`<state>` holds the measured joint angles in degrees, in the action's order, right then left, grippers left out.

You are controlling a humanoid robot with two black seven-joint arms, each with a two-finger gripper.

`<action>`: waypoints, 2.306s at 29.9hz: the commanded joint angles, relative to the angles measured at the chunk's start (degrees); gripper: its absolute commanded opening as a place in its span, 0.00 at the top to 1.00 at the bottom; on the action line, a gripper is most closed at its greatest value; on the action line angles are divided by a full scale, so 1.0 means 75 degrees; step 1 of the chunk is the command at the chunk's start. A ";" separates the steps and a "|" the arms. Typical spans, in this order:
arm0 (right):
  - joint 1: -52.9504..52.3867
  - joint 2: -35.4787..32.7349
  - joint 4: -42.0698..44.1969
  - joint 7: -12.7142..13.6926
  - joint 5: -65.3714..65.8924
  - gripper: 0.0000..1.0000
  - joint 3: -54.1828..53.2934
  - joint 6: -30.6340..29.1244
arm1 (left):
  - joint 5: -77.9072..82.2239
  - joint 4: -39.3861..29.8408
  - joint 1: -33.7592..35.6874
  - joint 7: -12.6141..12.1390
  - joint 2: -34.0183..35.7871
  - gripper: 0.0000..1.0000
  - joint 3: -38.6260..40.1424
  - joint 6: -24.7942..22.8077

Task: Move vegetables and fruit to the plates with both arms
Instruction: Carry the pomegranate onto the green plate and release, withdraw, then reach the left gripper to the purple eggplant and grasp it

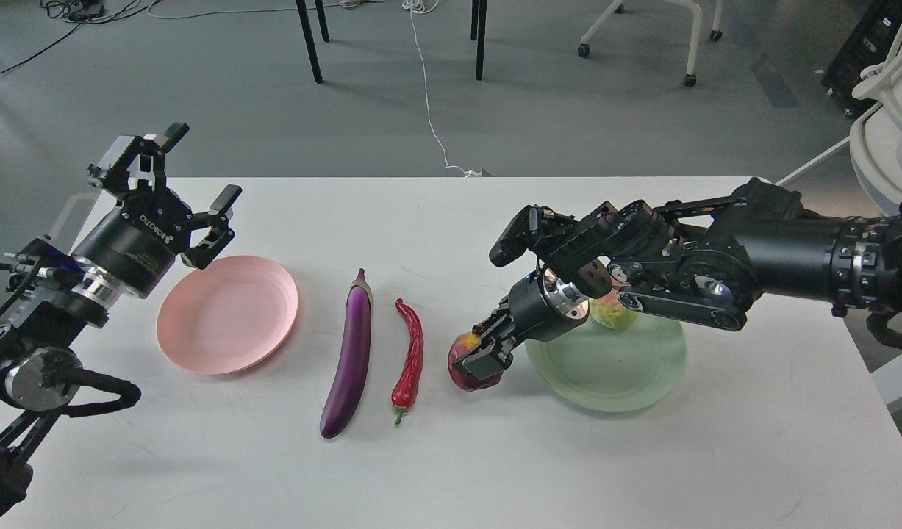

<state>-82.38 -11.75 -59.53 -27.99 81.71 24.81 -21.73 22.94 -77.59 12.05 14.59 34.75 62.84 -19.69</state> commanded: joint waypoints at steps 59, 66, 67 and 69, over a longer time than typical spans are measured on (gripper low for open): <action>0.5488 -0.3848 0.0168 -0.0001 -0.8258 0.02 -0.6461 -0.0836 | 1.0734 -0.1163 0.2189 -0.1933 0.0828 0.01 -0.3959 -0.0984; 0.5582 -0.4000 0.0168 -0.0001 -0.8258 0.02 -0.6543 -0.0836 | 1.0687 -0.0811 0.2741 -0.2086 0.0781 0.02 -0.4605 -0.1019; 0.5594 -0.4000 0.0168 -0.0001 -0.8258 0.02 -0.6543 -0.0836 | 1.0687 -0.0787 0.2776 -0.2086 0.0746 0.02 -0.4617 -0.1019; 0.5617 -0.4000 0.0168 -0.0001 -0.8258 0.02 -0.6555 -0.0836 | 1.0687 -0.0729 0.2800 -0.2097 0.0641 0.02 -0.4617 -0.1019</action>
<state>-40.48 -41.69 -58.27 -27.99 19.77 -24.23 -28.01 103.17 -83.63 32.66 -1.05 40.42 28.35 -27.30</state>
